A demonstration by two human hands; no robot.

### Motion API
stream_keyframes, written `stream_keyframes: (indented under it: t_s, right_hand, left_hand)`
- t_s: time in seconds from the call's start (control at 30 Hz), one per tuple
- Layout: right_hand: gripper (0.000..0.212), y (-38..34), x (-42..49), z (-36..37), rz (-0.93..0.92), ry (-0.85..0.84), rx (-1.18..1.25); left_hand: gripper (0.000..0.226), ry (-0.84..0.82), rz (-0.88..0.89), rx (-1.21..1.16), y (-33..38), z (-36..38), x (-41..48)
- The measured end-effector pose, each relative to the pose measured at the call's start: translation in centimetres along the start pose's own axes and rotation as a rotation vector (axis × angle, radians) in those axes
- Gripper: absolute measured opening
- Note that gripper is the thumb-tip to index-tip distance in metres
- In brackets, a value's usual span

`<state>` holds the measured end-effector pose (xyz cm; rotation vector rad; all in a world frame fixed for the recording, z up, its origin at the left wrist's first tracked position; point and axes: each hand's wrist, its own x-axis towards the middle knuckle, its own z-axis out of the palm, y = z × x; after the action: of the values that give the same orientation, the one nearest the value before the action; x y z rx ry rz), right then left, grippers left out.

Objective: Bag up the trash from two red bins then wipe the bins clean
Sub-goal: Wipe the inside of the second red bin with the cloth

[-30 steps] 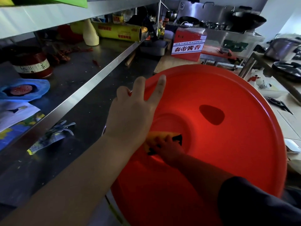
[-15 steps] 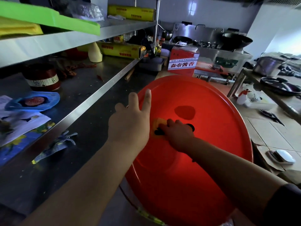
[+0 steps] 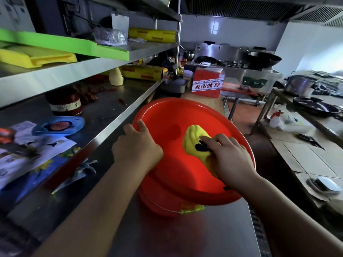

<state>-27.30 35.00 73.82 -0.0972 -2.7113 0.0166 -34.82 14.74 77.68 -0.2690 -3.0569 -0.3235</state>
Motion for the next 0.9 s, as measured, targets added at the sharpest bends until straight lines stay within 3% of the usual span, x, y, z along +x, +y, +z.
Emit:
stream_keyframes:
  t_s: [0.13,0.23,0.43,0.63,0.9]
  right_hand:
    - [0.065,-1.0,-1.5,0.5,-0.035,0.235,0.083]
    - [0.058,-2.5,-2.3,0.7,-0.057,0.37,0.1]
    - [0.058,-4.5,-2.2,1.9,0.024,0.438,0.141]
    - [0.062,-5.3,-1.9,1.9,0.059,0.533,0.155]
    - [0.064,-6.7,-3.2,-1.2,0.081,0.695,0.011]
  left_hand:
    - [0.072,0.015,-0.063,-0.044,-1.6,0.8,-0.2]
    - [0.058,0.042,-0.076,-0.075,-2.7,1.4,-0.8]
    - [0.039,0.267,0.107,-0.085,-4.3,3.0,-2.8]
    - [0.072,0.2,0.387,-0.105,-4.9,4.7,-4.6]
    - [0.079,0.096,0.608,-0.072,-6.4,3.9,-4.9]
